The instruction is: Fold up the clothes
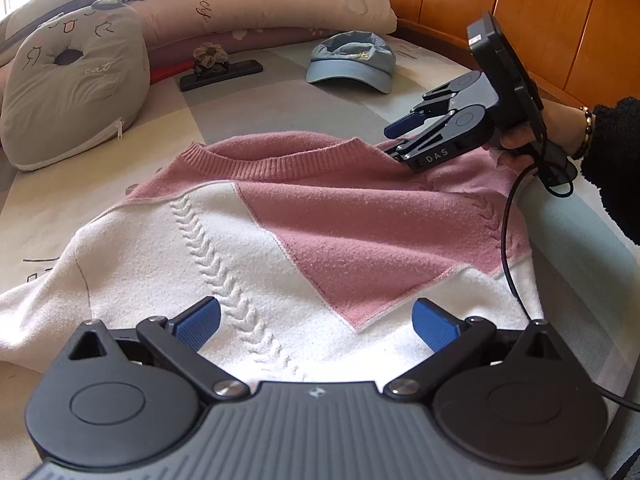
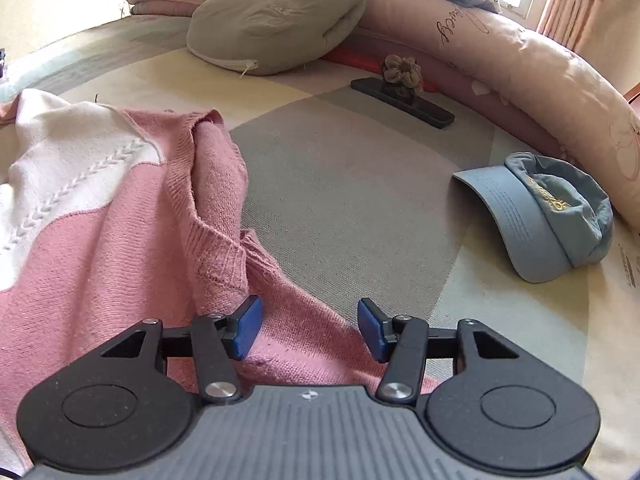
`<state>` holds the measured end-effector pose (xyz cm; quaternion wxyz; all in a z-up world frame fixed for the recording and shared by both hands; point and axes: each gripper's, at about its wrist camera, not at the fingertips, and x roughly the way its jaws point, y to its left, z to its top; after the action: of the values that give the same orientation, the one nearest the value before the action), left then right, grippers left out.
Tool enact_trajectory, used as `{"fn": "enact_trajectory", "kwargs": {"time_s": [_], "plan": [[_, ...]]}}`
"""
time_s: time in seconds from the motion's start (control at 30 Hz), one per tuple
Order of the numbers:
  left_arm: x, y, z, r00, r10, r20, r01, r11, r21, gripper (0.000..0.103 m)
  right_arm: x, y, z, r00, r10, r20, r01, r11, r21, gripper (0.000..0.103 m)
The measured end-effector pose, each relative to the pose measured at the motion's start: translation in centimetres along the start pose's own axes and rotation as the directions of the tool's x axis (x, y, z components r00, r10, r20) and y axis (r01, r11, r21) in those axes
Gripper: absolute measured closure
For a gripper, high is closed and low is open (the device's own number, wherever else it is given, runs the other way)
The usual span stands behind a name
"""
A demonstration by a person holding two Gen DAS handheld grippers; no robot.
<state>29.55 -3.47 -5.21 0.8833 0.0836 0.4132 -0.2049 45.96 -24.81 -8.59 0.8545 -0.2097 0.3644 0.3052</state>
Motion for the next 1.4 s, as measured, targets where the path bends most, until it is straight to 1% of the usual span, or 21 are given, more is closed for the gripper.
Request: {"fn": "enact_trajectory", "kwargs": {"time_s": [0.07,0.13,0.17,0.2,0.23,0.27,0.33,0.4,0.53,0.67,0.73,0.8,0.83,0.87,0.97,1.07,1.17,1.27,1.33,1.4], "plan": [[0.2,0.0,-0.2,1.0,-0.006,-0.01,0.006,1.0,0.0,0.001,0.3,-0.3,0.1,0.999,0.036,-0.008,-0.036,0.999,0.004,0.045],[0.2,0.0,-0.4,1.0,-0.003,-0.013,0.003,1.0,0.002,0.001,0.4,-0.6,0.3,0.997,0.08,-0.025,-0.079,0.997,0.004,0.063],[0.1,0.0,-0.5,1.0,-0.001,-0.013,0.001,1.0,0.003,0.001,0.3,-0.5,0.4,0.995,0.095,-0.035,-0.096,0.995,-0.005,0.076],[0.1,0.0,-0.6,1.0,0.001,-0.013,-0.001,1.0,0.004,0.001,0.1,-0.3,0.5,0.994,0.101,-0.043,-0.102,0.995,-0.02,0.084],[0.0,0.1,-0.5,1.0,0.0,-0.006,0.0,1.0,0.0,0.001,0.0,0.1,0.6,0.996,0.08,-0.046,-0.082,0.995,-0.05,0.09],[-0.1,0.3,-0.5,1.0,-0.001,0.0,0.001,1.0,-0.005,0.001,-0.1,0.2,0.8,0.997,0.06,-0.045,-0.063,0.996,-0.068,0.091],[-0.4,0.5,-0.4,1.0,0.0,0.013,0.0,1.0,-0.016,0.001,-0.2,-0.3,1.2,1.0,0.025,-0.019,-0.026,0.999,-0.04,0.092],[-0.6,0.8,-0.3,1.0,0.006,0.024,-0.005,1.0,-0.028,0.001,0.0,-1.2,1.7,0.999,-0.037,0.013,0.037,0.999,0.001,0.092],[-1.1,1.3,-0.2,0.999,0.01,0.039,-0.009,0.999,-0.041,0.001,1.2,-2.8,2.2,0.995,-0.103,0.004,0.103,0.991,0.082,0.092],[-1.2,1.8,-0.4,0.999,0.022,0.038,-0.02,0.998,-0.055,0.001,2.4,-4.3,2.7,0.986,-0.168,-0.009,0.167,0.972,0.162,0.093],[-1.4,2.0,-0.5,0.999,0.023,0.038,-0.021,0.998,-0.058,0.001,3.3,-4.7,2.5,0.984,-0.173,-0.042,0.178,0.965,0.194,0.092],[-1.6,2.2,-0.5,0.999,0.026,0.044,-0.024,0.998,-0.055,0.001,2.9,-4.8,2.7,0.981,-0.188,-0.038,0.192,0.953,0.233,0.086],[-1.8,2.5,-0.5,0.998,0.028,0.048,-0.025,0.998,-0.055,0.001,2.4,-4.8,2.9,0.981,-0.193,-0.029,0.194,0.948,0.252,0.085],[-1.9,2.7,-0.5,0.998,0.03,0.052,-0.027,0.998,-0.055,0.001,1.8,-4.7,3.4,0.983,-0.185,-0.01,0.181,0.948,0.262,0.085],[-2.3,3.7,-0.4,0.997,0.04,0.066,-0.035,0.997,-0.073,0.001,0.0,-3.6,5.1,0.993,-0.107,0.051,0.089,0.959,0.27,0.084],[-2.6,4.8,-0.4,0.997,0.04,0.073,-0.033,0.995,-0.092,0.001,-0.1,-1.7,7.1,0.998,-0.018,0.059,0.002,0.967,0.255,0.084],[-2.9,5.9,-0.7,0.996,0.056,0.072,-0.047,0.992,-0.12,0.001,1.4,-0.4,8.2,0.998,0.06,0.036,-0.067,0.956,0.287,0.084],[-3.3,6.7,-1.4,0.995,0.062,0.073,-0.051,0.988,-0.146,0.001,4.0,0.1,8.7,0.99,0.136,-0.02,-0.12,0.924,0.364,0.084],[-3.5,7.2,-1.8,0.995,0.061,0.075,-0.048,0.985,-0.163,0.001,5.8,0.4,9.0,0.987,0.153,-0.049,-0.122,0.911,0.393,0.084],[-3.6,7.8,-2.1,0.995,0.059,0.078,-0.045,0.984,-0.173,0.001,7.5,0.8,9.3,0.985,0.158,-0.069,-0.116,0.904,0.412,0.088]]}}
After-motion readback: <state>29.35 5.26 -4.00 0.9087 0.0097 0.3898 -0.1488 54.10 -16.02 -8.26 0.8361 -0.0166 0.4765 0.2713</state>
